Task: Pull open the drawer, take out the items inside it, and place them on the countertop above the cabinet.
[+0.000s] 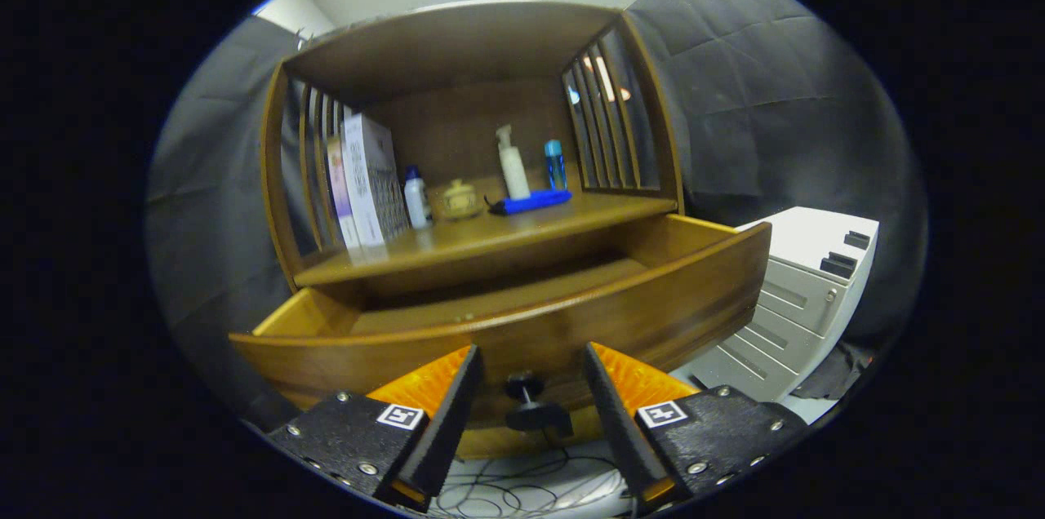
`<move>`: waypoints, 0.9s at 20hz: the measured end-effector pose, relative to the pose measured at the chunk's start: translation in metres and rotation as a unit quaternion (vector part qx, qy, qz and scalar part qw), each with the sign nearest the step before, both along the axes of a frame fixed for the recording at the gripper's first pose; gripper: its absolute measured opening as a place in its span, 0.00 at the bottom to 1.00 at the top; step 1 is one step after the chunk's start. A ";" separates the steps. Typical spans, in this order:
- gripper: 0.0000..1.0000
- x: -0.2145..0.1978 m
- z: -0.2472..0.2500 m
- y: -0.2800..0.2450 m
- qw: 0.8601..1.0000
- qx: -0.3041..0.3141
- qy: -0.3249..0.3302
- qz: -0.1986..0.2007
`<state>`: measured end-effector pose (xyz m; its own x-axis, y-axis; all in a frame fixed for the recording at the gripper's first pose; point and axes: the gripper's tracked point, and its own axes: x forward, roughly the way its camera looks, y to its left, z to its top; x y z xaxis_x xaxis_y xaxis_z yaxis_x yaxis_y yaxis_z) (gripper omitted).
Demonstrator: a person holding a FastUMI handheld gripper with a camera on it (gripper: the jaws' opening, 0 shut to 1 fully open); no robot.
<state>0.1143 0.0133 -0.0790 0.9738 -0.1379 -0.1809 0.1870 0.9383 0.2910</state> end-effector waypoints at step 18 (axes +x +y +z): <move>0.95 0.103 0.085 -0.001 0.984 -0.149 0.092 0.020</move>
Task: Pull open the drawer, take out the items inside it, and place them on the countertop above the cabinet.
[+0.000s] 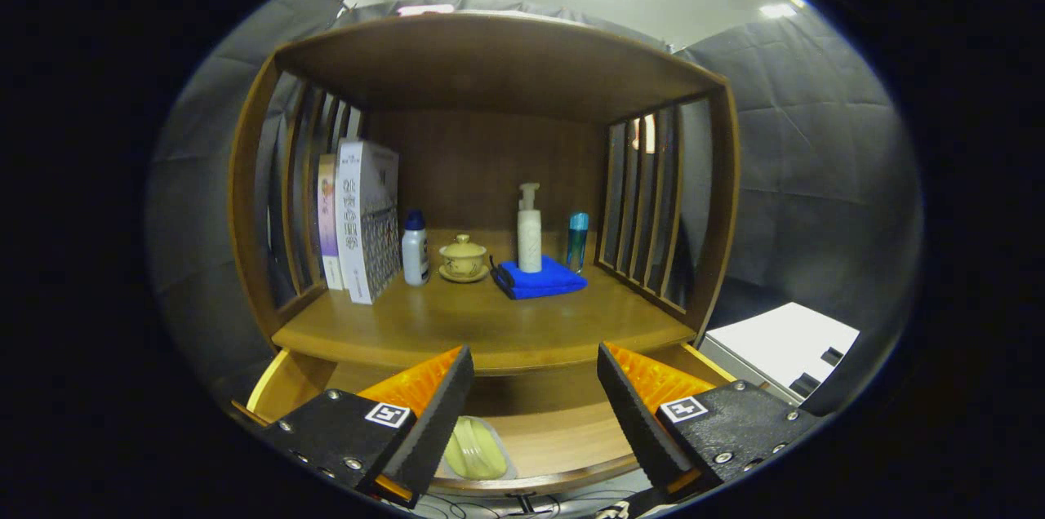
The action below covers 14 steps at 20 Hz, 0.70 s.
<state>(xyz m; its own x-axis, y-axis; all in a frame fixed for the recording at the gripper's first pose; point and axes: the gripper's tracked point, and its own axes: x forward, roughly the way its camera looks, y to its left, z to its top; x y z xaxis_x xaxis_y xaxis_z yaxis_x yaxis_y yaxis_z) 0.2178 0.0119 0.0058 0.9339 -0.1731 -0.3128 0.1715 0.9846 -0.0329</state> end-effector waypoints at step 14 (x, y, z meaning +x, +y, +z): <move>0.86 0.012 -0.125 0.056 0.962 0.038 0.261 0.070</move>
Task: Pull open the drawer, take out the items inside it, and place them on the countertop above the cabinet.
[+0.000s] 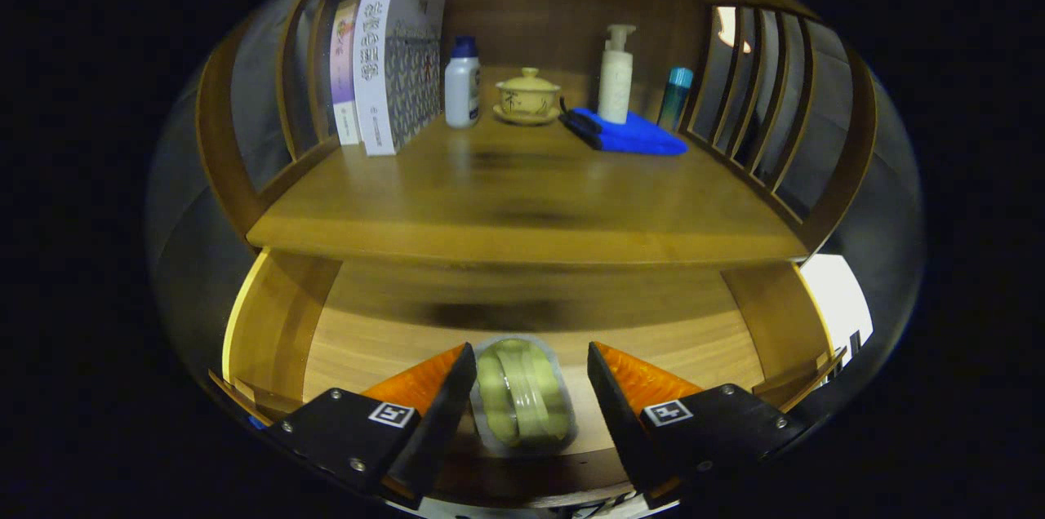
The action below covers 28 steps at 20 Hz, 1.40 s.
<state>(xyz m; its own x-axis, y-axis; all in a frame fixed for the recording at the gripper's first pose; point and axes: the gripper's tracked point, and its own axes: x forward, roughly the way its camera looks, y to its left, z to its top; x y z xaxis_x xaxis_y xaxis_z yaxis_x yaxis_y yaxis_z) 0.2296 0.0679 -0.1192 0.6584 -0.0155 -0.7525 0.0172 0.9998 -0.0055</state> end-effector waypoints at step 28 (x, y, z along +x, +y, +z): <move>0.18 -0.013 0.071 -0.056 0.985 0.059 -0.116 -0.115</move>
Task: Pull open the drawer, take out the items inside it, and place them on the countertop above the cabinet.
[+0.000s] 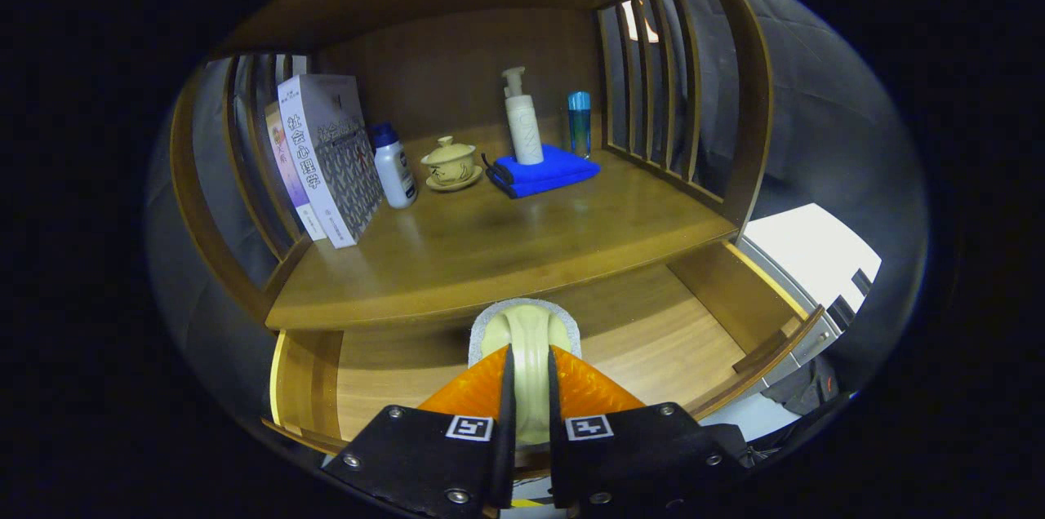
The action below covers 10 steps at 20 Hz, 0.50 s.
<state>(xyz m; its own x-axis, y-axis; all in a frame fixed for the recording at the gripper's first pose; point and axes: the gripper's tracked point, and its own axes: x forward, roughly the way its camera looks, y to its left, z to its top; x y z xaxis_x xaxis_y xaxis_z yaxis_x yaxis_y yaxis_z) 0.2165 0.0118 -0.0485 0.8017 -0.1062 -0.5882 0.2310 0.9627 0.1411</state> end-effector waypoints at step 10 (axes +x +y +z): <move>0.18 0.056 0.056 0.009 0.995 -0.033 -0.079 0.045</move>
